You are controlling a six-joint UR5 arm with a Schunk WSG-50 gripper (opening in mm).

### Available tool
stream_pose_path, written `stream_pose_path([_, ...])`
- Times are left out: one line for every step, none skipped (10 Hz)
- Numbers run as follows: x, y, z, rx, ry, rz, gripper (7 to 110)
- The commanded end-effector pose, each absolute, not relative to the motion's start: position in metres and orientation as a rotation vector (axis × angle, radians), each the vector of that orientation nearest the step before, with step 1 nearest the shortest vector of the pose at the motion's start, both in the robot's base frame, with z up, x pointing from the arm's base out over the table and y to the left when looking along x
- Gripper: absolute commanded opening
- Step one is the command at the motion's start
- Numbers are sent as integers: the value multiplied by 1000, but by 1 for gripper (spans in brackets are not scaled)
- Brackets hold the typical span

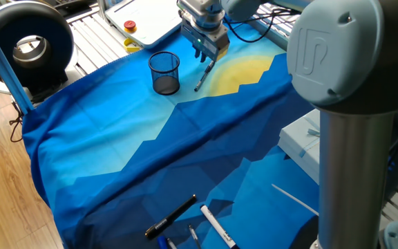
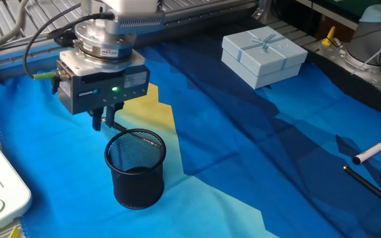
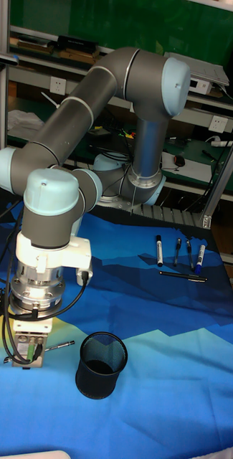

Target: Put the pen into the pen holder

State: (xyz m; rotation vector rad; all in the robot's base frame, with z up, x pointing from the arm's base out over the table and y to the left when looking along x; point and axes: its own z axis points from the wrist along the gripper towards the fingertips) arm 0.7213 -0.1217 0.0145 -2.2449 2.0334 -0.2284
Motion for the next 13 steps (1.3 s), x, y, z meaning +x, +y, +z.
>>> stream_pose_path([716,-128,20,-2252,2052,-233,22])
stream_pose_path([715,-128,20,-2267,2038,-224,22])
stream_pose_path([716,-126,20,-2276,2019,-219,22])
stream_pose_path([716,-125,19,-2276,2009,-212,22])
stream_pose_path([717,-127,19,-2237,2045,-212,22])
stream_pose_path([721,-126,18,-2226,2028,-214,22])
stream_pose_path([723,-122,18,-2228,1992,-197,7])
stream_pose_path([725,-125,19,-2239,1982,-213,7])
stream_pose_path([724,-132,19,-2236,2018,-244,7])
stream_pose_path([726,-130,19,-2229,2015,-257,7])
stream_pose_path([724,-130,19,-2228,2021,-249,7])
stream_pose_path([722,-130,19,-2243,2016,-236,7])
stream_pose_path([720,-131,18,-2236,2037,-230,7])
